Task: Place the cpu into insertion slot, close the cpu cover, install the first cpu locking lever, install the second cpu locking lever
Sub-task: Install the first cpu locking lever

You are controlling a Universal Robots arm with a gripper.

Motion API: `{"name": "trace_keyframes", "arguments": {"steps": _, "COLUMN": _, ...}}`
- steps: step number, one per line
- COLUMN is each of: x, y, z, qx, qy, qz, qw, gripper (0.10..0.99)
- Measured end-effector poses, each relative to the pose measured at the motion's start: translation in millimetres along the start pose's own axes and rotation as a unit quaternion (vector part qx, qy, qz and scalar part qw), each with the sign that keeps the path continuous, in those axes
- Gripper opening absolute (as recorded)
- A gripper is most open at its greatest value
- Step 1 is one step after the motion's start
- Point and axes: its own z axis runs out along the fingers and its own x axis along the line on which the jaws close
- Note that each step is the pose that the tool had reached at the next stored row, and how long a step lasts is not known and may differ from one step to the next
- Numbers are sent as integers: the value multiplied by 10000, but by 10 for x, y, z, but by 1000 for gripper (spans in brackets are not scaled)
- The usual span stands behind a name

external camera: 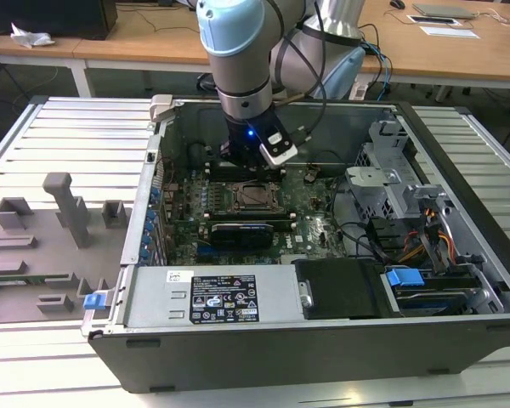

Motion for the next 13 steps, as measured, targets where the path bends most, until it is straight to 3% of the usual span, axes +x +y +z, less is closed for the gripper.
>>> {"name": "trace_keyframes", "arguments": {"steps": 4, "x": 10, "y": 31, "z": 44, "qx": 85, "qy": -76, "qz": 374, "qw": 9992, "gripper": 106}}
{"name": "trace_keyframes", "arguments": {"steps": 13, "x": 19, "y": 37, "z": 80, "qx": 149, "qy": -129, "qz": 632, "qw": 9978, "gripper": 106}}
